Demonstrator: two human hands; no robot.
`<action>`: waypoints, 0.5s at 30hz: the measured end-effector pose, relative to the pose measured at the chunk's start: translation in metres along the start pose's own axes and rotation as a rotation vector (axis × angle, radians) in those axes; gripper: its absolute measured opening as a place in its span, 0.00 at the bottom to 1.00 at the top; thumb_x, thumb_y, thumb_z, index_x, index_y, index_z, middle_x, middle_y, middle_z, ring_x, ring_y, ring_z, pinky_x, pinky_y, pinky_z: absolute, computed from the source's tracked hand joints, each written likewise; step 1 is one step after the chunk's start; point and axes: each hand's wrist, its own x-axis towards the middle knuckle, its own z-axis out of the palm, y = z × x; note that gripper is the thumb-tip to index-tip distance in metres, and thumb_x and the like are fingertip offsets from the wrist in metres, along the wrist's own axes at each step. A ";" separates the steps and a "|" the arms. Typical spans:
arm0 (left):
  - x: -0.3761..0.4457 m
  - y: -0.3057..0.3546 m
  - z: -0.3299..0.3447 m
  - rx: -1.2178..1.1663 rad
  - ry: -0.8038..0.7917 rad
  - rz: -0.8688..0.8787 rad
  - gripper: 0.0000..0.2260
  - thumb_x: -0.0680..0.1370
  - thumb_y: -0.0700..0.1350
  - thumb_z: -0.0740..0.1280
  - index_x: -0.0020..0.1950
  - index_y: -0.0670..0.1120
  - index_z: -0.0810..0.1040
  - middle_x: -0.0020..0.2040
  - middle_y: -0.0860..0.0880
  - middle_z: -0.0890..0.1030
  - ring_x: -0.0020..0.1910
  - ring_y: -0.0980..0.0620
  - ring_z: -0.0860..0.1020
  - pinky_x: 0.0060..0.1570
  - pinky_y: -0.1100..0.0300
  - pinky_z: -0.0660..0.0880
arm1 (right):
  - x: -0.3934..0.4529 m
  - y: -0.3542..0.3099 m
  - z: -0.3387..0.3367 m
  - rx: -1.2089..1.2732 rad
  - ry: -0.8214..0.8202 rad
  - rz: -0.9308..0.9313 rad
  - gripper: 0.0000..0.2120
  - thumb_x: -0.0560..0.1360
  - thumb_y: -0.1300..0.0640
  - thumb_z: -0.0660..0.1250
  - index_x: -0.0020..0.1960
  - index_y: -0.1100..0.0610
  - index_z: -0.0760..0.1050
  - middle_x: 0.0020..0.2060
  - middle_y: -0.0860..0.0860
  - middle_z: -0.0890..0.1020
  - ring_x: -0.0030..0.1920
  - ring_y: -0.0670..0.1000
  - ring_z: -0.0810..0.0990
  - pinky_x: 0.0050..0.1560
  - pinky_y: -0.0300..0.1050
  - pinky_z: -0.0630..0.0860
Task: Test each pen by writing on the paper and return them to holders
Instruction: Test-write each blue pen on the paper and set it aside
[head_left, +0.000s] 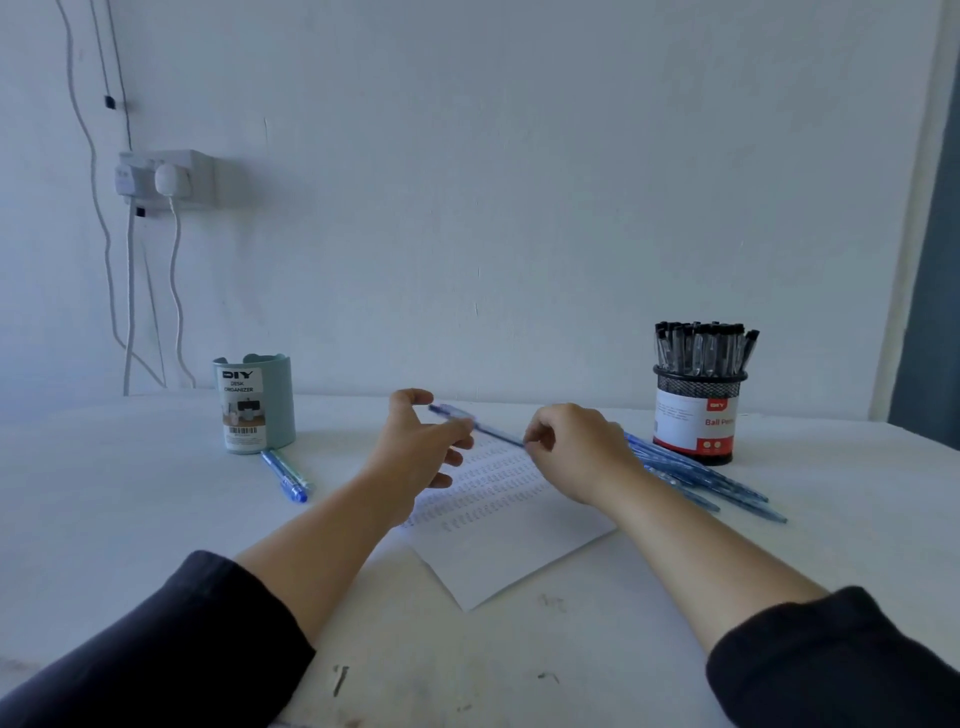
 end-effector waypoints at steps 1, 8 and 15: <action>0.000 0.000 -0.001 0.013 0.010 -0.002 0.19 0.77 0.42 0.68 0.62 0.49 0.62 0.44 0.43 0.81 0.36 0.51 0.76 0.32 0.59 0.73 | 0.001 0.006 -0.003 -0.080 0.042 0.050 0.07 0.77 0.58 0.60 0.49 0.52 0.76 0.49 0.48 0.80 0.54 0.54 0.76 0.58 0.49 0.65; 0.009 -0.003 -0.011 0.050 0.137 -0.010 0.14 0.78 0.40 0.64 0.61 0.48 0.65 0.41 0.45 0.76 0.35 0.50 0.72 0.32 0.59 0.70 | -0.004 0.049 -0.023 -0.439 0.154 0.459 0.11 0.74 0.62 0.60 0.53 0.52 0.75 0.52 0.51 0.78 0.60 0.56 0.71 0.59 0.49 0.63; 0.012 -0.004 -0.013 0.050 0.172 -0.017 0.13 0.79 0.40 0.63 0.60 0.48 0.65 0.40 0.45 0.76 0.35 0.50 0.73 0.32 0.59 0.70 | -0.008 0.050 -0.022 -0.533 0.122 0.514 0.12 0.73 0.62 0.59 0.53 0.50 0.73 0.56 0.50 0.76 0.62 0.56 0.67 0.60 0.50 0.60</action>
